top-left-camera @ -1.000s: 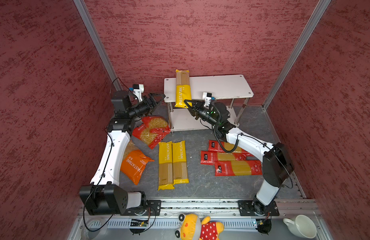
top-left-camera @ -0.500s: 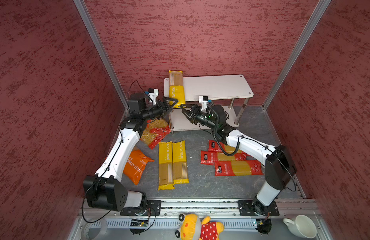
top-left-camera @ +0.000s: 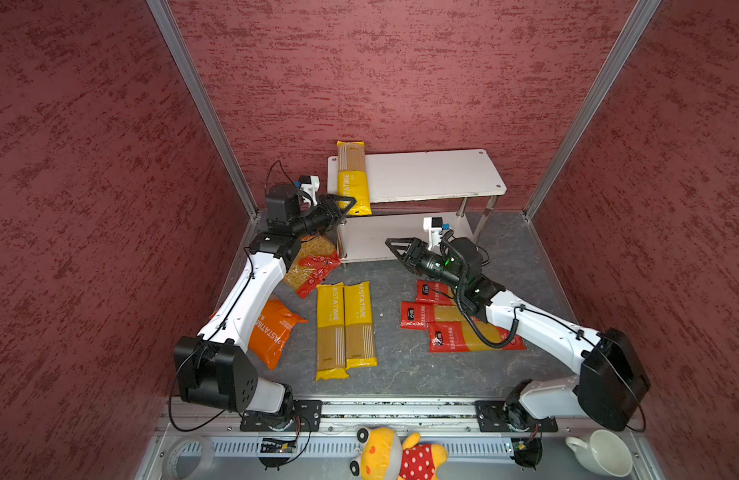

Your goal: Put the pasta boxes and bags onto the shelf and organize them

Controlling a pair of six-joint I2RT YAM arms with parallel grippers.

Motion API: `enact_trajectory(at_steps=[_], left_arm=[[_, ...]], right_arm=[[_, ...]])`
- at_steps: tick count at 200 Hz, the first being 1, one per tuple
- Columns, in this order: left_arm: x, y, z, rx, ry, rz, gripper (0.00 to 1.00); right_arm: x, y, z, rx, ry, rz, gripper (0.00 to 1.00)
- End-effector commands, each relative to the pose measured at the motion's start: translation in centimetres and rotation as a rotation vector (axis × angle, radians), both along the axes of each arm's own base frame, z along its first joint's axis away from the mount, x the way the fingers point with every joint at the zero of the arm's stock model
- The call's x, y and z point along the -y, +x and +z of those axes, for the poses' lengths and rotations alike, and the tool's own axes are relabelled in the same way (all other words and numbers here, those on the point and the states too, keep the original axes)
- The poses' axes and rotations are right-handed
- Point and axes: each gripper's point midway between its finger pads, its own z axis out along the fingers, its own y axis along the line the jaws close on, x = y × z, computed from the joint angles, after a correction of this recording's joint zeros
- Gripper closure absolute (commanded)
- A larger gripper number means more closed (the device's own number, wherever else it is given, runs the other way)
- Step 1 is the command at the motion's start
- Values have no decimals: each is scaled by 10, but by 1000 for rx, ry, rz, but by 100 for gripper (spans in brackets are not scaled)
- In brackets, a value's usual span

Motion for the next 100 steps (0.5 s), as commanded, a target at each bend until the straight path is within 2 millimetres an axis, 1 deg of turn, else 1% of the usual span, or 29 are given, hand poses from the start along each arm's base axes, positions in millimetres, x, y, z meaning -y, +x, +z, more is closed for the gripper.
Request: enact_trajectory(at_steps=[1, 19, 35, 48, 83, 100], left_arm=[[-8, 8, 22, 65, -10, 45, 76], [-14, 12, 27, 75, -9, 60, 85], [-21, 17, 23, 66, -5, 85, 92], [-24, 20, 23, 66, -10, 90, 93], [-27, 24, 35, 79, -4, 117, 99], [-25, 24, 29, 62, -6, 112, 99]], right_arm=[[8, 2, 0, 26, -31, -35, 46], [8, 2, 0, 38, -39, -32, 46], [9, 2, -3, 38, -41, -27, 47], [10, 1, -5, 37, -42, -22, 48], [16, -1, -13, 32, -57, -22, 49], [20, -2, -16, 29, -62, -34, 49]])
